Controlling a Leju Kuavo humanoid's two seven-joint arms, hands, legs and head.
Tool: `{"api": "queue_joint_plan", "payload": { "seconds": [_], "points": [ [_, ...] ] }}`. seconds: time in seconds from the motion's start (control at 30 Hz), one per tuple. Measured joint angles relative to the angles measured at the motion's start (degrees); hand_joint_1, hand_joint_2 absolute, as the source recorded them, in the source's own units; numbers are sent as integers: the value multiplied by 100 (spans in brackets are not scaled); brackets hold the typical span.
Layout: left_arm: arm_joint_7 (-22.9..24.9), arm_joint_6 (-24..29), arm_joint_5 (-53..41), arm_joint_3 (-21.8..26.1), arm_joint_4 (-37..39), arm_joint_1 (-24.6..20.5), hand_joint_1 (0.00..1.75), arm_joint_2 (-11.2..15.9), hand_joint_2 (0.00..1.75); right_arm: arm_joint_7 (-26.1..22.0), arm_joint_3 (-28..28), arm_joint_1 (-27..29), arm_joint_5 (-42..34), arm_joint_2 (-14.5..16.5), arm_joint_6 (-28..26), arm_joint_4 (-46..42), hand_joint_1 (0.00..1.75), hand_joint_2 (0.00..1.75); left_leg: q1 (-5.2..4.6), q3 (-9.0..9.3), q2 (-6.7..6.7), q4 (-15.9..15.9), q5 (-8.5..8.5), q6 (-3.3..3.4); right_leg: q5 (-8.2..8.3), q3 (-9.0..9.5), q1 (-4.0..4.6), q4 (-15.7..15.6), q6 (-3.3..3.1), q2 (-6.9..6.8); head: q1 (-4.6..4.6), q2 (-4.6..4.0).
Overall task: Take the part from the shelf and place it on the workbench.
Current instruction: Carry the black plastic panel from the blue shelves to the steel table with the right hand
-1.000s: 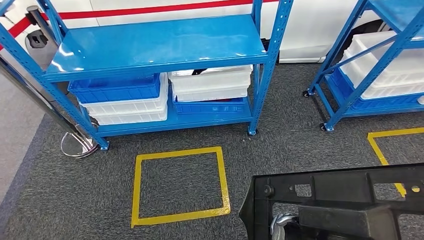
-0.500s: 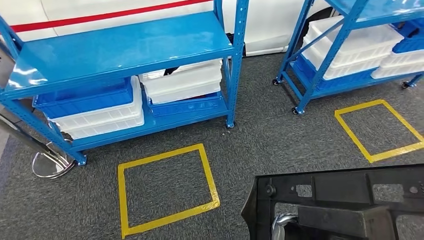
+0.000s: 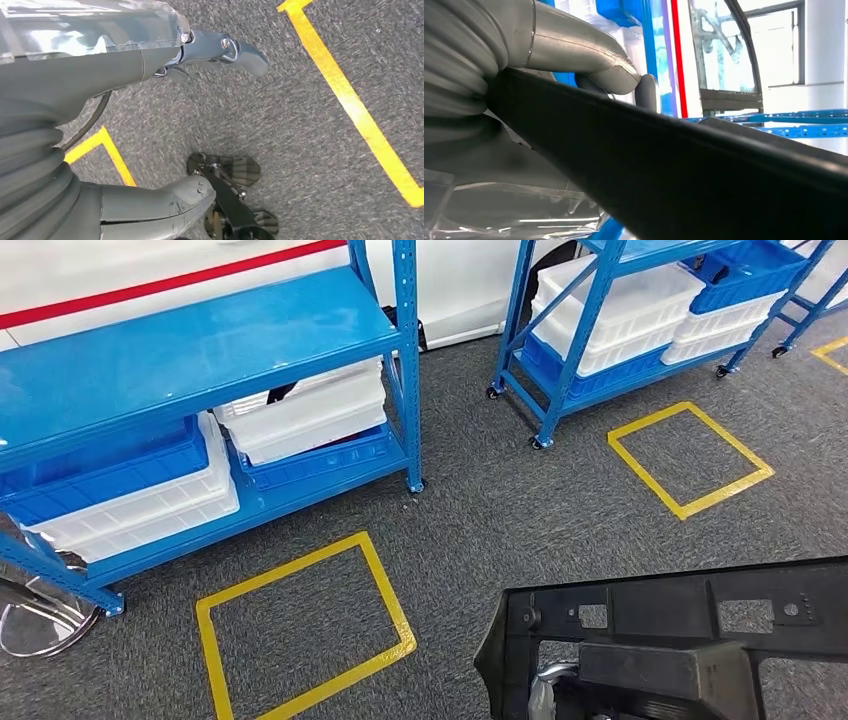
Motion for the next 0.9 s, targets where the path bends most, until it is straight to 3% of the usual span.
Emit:
{"api": "queue_joint_plan", "payload": {
  "seconds": [0.07,0.1,0.17,0.23,0.27,0.3,0.37,0.43,0.47,0.53,0.57,0.63,0.7,0.77,0.8,0.83,0.9],
  "points": [
    [-2,-4,-1,1,0,-14,0,5,175,0,15,3,3,-12,-16,15,175,175,-1,-21,127,-25,46,96,33,-56,-13,1,85,45,3,0],
    [-5,-9,-4,1,0,-21,0,6,175,0,19,0,3,-20,-34,20,175,175,1,-28,196,-50,80,152,-38,-112,-9,92,109,-57,21,0],
    [-8,-26,-13,2,0,-18,0,6,175,-1,34,-25,0,-44,-81,40,175,175,-10,-55,355,-81,134,235,-389,-352,2,603,133,-377,64,0],
    [-9,-56,-20,7,0,6,0,8,175,1,49,-62,-8,-74,-127,72,175,175,-43,-100,523,-74,152,263,-764,-652,9,1335,157,-545,86,0],
    [-10,-74,-25,10,0,12,0,10,175,2,51,-75,-14,-91,-149,91,175,175,-55,-114,608,-68,154,265,-825,-715,9,1544,162,-568,86,0],
    [-10,-88,-37,14,0,9,0,13,175,2,52,-88,-17,-106,-168,109,175,175,-65,-123,687,-64,153,264,-781,-673,9,1547,159,-587,86,0],
    [-12,-109,-74,23,0,-11,0,16,175,2,57,-124,-21,-130,-201,143,175,175,-80,-111,822,-60,145,252,-478,-260,20,928,119,-703,87,0],
    [-12,-121,-108,32,0,-23,0,18,175,2,73,-189,-13,-144,-229,170,175,175,-114,-92,933,-44,125,211,-283,165,74,194,36,-929,84,0],
    [-11,-123,-119,35,0,-30,0,21,175,2,82,-220,-8,-149,-243,181,175,175,-128,-80,983,-35,117,183,-258,256,99,8,-8,-994,78,0],
    [-9,-128,-132,44,0,-52,0,30,175,1,94,-257,0,-157,-264,202,175,175,-138,-67,1086,-34,118,125,-252,239,123,-46,-83,-928,68,0],
    [-8,-133,-146,48,0,-69,0,33,175,0,97,-263,3,-160,-270,210,175,175,-126,-67,1083,-18,98,93,-232,228,114,-62,-119,-871,66,0],
    [-9,-146,-178,55,0,-82,0,34,175,0,105,-291,11,-164,-277,222,175,175,-97,-163,853,218,-99,34,-184,209,86,-99,-198,-758,53,-1],
    [-10,-155,-203,74,0,-64,0,46,175,1,124,-335,19,-168,-285,237,175,175,-74,-455,536,893,-500,-9,-147,175,72,-109,-253,-628,26,-1],
    [-9,-155,-215,93,0,-40,0,61,175,1,141,-355,26,-170,-301,249,175,175,-69,-749,430,1550,-740,-29,-133,139,78,-89,-271,-482,18,-1],
    [-9,-155,-221,96,0,-36,0,63,175,1,146,-357,27,-170,-309,253,175,175,-69,-778,417,1612,-691,-30,-130,127,80,-73,-272,-407,18,-1],
    [-9,-156,-222,97,0,-36,0,63,175,1,150,-358,28,-170,-314,256,175,175,-69,-699,405,1440,-531,-22,-129,122,81,-55,-271,-332,18,-1],
    [-9,-157,-223,98,0,-39,0,66,175,1,161,-366,28,-170,-320,261,175,175,-66,-343,225,671,-124,15,-127,117,82,-25,-257,-186,20,0]
  ]
}}
